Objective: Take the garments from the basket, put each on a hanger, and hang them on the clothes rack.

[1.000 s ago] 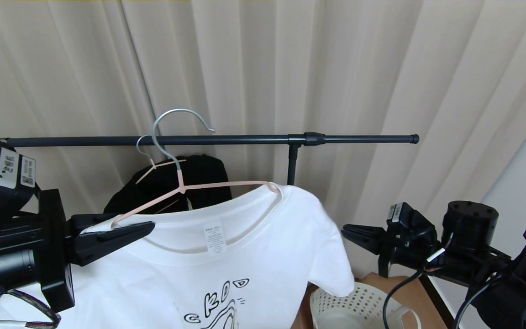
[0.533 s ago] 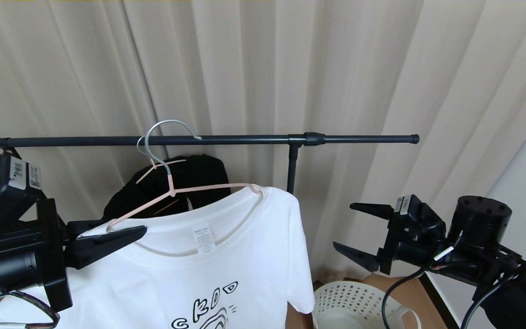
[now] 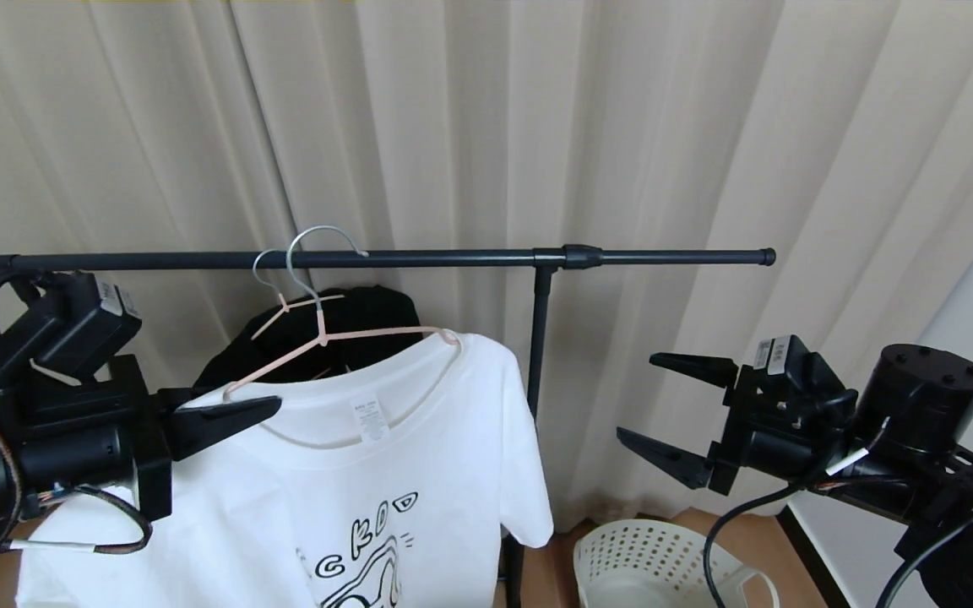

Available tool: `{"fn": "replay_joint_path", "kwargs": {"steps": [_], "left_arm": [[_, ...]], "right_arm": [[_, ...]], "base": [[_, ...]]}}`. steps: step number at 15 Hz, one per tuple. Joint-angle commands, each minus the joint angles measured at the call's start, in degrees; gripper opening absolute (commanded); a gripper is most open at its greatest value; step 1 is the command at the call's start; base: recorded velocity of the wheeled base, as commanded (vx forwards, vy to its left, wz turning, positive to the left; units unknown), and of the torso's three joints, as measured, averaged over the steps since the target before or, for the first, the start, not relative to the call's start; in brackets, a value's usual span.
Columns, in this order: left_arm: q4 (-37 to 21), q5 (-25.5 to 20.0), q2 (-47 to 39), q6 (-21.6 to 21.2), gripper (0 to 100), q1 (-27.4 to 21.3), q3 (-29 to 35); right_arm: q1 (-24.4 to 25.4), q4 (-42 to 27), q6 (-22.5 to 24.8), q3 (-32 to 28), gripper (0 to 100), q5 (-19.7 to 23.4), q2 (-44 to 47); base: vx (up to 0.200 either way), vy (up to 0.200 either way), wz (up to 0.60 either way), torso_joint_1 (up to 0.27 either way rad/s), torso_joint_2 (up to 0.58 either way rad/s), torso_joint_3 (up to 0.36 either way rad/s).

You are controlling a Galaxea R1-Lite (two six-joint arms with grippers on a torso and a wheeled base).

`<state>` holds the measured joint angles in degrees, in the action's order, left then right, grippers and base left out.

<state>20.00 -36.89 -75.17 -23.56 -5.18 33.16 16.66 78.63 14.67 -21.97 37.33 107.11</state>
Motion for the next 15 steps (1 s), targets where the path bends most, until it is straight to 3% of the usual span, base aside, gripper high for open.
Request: {"fn": "replay_joint_path", "kwargs": {"steps": [1, 6, 8, 10, 15], "left_arm": [[3.73, 2.35, -6.31, 0.19, 0, 0.87, 0.42], [14.1, 14.83, -16.15, 7.39, 0, -1.67, 2.96], [15.24, 15.88, -18.26, 8.97, 0, -2.38, 3.58], [19.99, 16.06, -22.92, 11.08, 0, -5.19, 4.81], [25.0, 18.34, -30.65, 11.96, 0, -7.56, 8.33]], "right_arm": [[0.03, 0.03, 0.01, -0.01, 100, 0.03, -0.5], [-0.05, 0.03, 0.01, -0.01, 100, -0.06, -0.41], [-0.05, 0.03, 0.01, -0.01, 100, -0.06, -0.41], [-0.05, 0.03, 0.01, -0.01, 100, -0.24, -0.41], [-0.05, 0.03, 0.01, -0.09, 100, -0.68, -0.58]], "base": [[0.0, 0.0, 0.0, 0.0, 0.0, 0.0], [0.0, 0.0, 0.0, 0.0, 0.0, 0.0], [0.0, 0.0, 0.0, 0.0, 0.0, 0.0], [0.0, 0.0, 0.0, 0.0, 0.0, 0.0], [0.0, 0.0, 0.0, 0.0, 0.0, 0.0]]}}
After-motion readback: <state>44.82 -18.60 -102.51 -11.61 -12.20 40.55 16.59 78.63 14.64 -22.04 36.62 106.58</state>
